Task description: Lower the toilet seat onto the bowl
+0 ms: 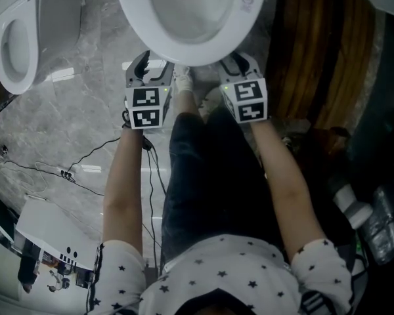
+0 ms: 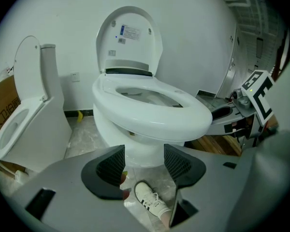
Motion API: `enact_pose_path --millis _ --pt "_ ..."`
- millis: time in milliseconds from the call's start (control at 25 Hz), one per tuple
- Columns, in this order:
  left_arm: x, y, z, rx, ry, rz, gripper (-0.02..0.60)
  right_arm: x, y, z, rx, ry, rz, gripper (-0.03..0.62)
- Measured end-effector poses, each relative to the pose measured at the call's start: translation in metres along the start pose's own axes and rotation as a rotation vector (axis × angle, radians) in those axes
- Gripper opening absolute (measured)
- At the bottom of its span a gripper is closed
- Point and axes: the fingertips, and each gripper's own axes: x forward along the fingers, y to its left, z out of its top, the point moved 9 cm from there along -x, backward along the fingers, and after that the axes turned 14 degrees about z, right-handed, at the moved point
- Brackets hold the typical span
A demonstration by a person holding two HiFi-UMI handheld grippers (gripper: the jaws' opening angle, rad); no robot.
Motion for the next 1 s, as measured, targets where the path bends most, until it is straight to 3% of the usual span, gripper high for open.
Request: enact_pose_path --millis 1000 --pt "0.030 -0.004 -0.020 -0.021 0.108 0.004 0.258 0.026 -0.019 -0.016 0.022 0.081 0.019 0.152"
